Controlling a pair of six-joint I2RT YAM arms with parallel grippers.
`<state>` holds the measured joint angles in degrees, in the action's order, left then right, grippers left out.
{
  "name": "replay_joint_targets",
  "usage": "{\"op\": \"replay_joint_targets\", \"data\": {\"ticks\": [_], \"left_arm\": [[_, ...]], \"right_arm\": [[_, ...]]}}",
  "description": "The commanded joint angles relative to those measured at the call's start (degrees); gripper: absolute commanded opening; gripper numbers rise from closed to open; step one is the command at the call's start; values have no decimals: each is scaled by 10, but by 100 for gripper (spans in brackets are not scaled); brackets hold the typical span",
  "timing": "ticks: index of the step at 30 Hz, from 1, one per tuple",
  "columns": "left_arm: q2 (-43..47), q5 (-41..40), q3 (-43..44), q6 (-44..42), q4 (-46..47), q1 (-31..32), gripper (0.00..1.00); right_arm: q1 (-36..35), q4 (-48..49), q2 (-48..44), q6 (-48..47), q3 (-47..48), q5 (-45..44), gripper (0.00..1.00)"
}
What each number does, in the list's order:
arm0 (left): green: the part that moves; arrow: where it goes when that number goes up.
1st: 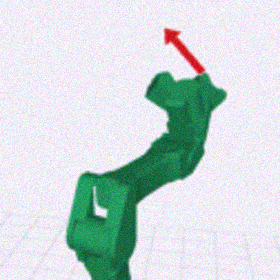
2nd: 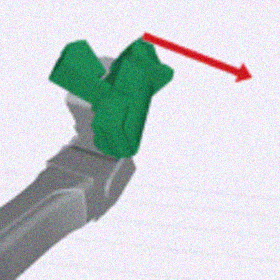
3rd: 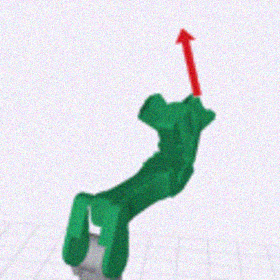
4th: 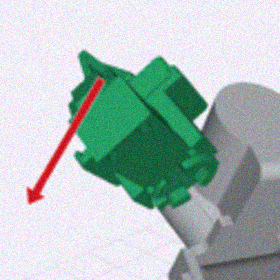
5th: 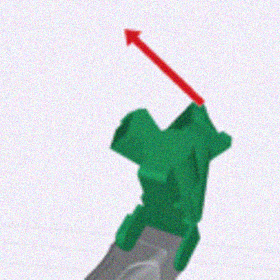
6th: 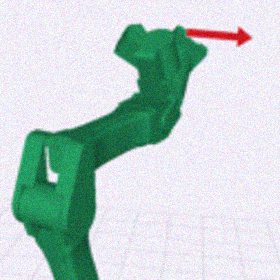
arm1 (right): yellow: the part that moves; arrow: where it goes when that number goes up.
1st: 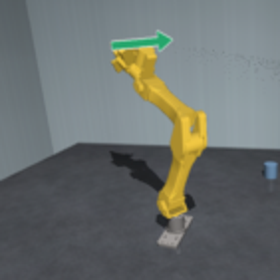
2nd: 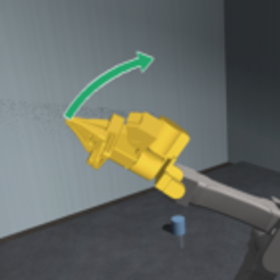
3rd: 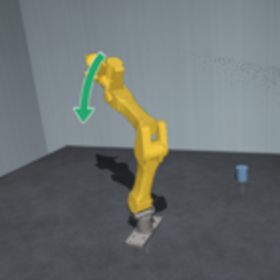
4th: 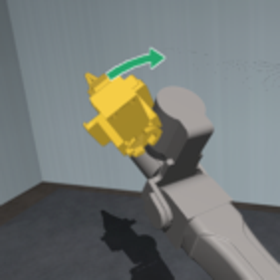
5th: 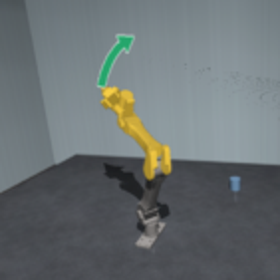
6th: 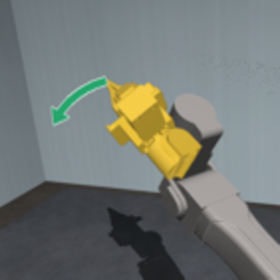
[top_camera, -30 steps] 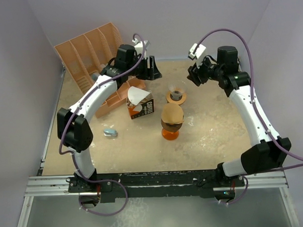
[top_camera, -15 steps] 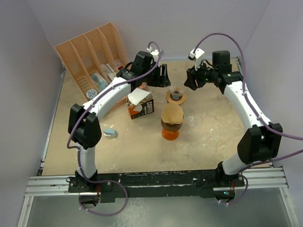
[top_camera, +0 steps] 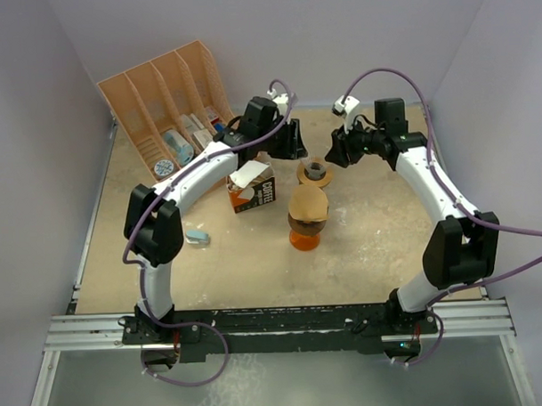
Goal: Place the coffee filter in the dripper
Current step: Place the coffee filter at the coffee filter holder.
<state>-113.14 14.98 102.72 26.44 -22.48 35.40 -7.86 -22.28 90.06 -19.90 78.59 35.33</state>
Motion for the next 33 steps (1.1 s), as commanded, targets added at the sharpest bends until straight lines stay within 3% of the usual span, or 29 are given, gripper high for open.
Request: {"op": "replay_joint_targets", "data": {"ticks": [1,16,33], "left_arm": [[24,13,-24,1,28,6,37],[28,7,-70,2,47,7,18],[21,-23,-130,4,53,7,10]], "right_arm": [[2,5,-4,-19,-14,26,42],[2,43,-11,-30,-65,16,34],[1,68,-8,-32,-88,-6,30]]}}
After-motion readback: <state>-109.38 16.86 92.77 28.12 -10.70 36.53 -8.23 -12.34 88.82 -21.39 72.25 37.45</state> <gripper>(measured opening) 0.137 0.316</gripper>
